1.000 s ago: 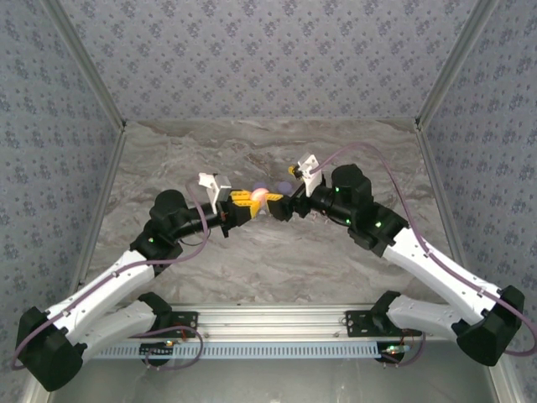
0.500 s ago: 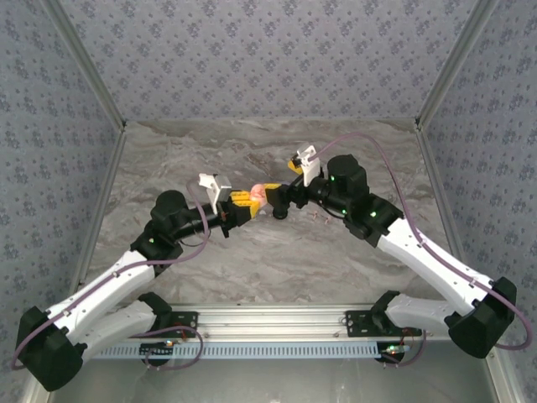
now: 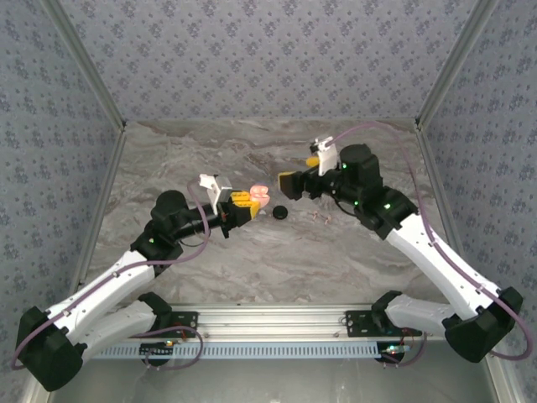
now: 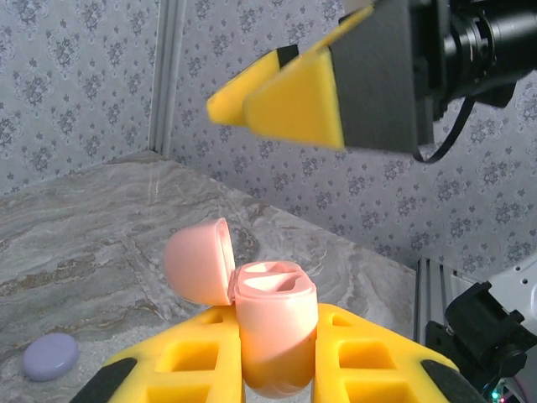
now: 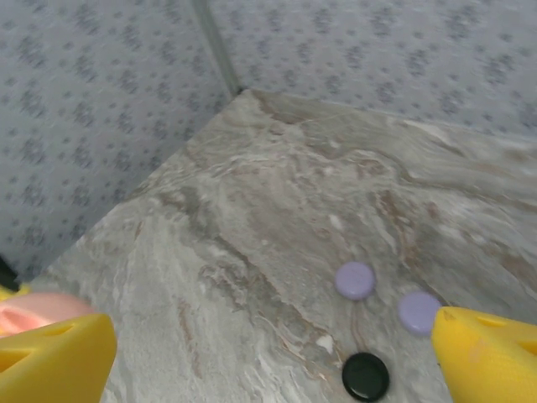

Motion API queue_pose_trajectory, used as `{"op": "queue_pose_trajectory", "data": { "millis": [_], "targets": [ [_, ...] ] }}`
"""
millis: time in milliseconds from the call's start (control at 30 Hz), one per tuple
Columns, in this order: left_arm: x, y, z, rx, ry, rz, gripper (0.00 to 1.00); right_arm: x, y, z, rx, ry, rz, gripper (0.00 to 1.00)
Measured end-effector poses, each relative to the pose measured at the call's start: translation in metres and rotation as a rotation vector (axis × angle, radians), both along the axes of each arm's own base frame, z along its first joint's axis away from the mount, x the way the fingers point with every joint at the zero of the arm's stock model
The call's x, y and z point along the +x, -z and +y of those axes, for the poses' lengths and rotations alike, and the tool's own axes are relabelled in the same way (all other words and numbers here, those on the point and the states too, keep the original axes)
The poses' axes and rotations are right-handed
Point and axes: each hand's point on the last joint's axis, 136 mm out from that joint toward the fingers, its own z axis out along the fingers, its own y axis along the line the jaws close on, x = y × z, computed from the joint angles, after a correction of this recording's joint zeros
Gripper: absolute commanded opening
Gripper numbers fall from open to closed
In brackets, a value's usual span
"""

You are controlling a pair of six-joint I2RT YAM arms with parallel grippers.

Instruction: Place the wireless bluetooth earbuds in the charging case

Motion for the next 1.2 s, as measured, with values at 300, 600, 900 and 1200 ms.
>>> {"op": "queue_pose_trajectory", "data": {
  "millis": [300, 600, 900, 1200],
  "targets": [
    [-0.003, 0.000, 0.001, 0.005, 0.002, -0.005, 0.00, 0.016, 0.099, -0.090, -0.095, 0.379, 0.408, 0.80],
    [-0.005, 0.002, 0.003, 0.021, 0.001, -0.015, 0.00, 0.013, 0.215, -0.112, -0.256, 0.504, 0.747, 0.67],
    [-0.004, 0.006, 0.005, 0.034, -0.011, -0.006, 0.00, 0.023, 0.279, -0.114, -0.337, 0.552, 0.885, 0.53],
    [-0.003, 0.009, 0.006, 0.047, -0.023, -0.005, 0.00, 0.030, 0.303, -0.113, -0.370, 0.563, 0.921, 0.43]
  ]
}}
